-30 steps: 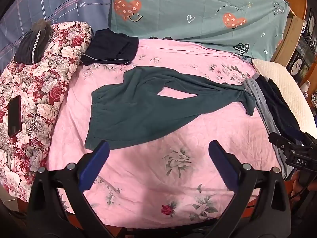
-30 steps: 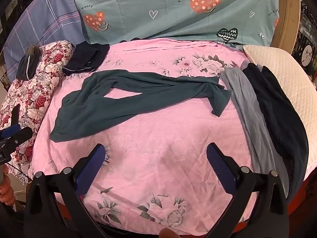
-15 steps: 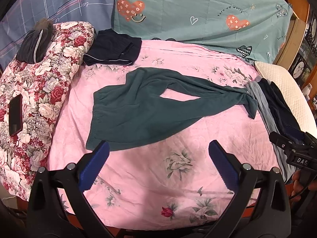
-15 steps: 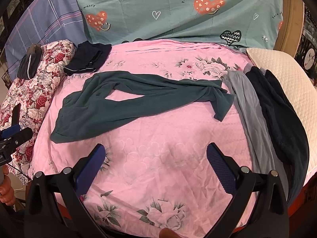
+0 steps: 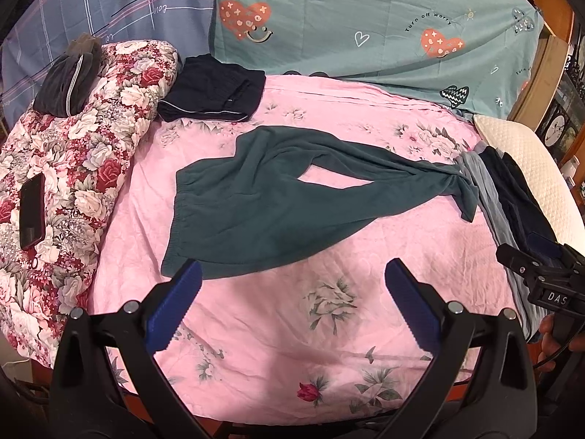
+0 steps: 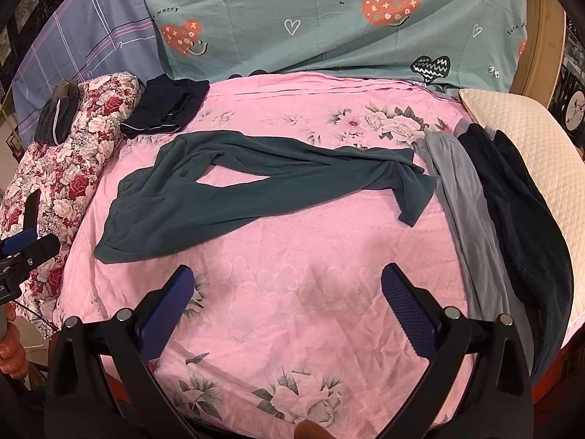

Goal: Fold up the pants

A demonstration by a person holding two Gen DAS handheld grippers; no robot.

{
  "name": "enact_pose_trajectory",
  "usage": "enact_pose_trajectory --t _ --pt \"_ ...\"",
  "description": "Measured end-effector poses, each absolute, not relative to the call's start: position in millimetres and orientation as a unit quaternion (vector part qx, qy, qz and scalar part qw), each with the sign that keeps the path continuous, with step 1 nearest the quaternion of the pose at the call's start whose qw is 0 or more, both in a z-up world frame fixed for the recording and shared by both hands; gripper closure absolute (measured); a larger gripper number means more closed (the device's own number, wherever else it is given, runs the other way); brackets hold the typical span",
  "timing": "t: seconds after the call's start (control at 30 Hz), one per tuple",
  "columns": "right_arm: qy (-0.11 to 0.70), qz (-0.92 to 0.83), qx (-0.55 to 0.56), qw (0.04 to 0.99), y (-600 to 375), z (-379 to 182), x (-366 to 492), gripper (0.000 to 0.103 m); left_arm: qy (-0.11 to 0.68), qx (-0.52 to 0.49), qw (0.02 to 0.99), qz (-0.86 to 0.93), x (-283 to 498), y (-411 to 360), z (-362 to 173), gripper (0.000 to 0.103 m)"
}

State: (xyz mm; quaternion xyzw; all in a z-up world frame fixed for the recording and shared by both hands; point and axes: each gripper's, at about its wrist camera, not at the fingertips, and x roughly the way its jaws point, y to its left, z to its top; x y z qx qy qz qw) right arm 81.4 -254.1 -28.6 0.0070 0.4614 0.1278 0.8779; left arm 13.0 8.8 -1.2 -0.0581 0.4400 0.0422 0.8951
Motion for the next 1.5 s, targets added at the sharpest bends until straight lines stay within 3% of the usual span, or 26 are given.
enact_pose_trajectory --t 1.5 --pt "0.469 0.135 0.006 0.873 -247.7 -34.2 81.8 0.001 0.451 -0.061 0.889 0.047 13.7 11.9 -6.7 0.002"
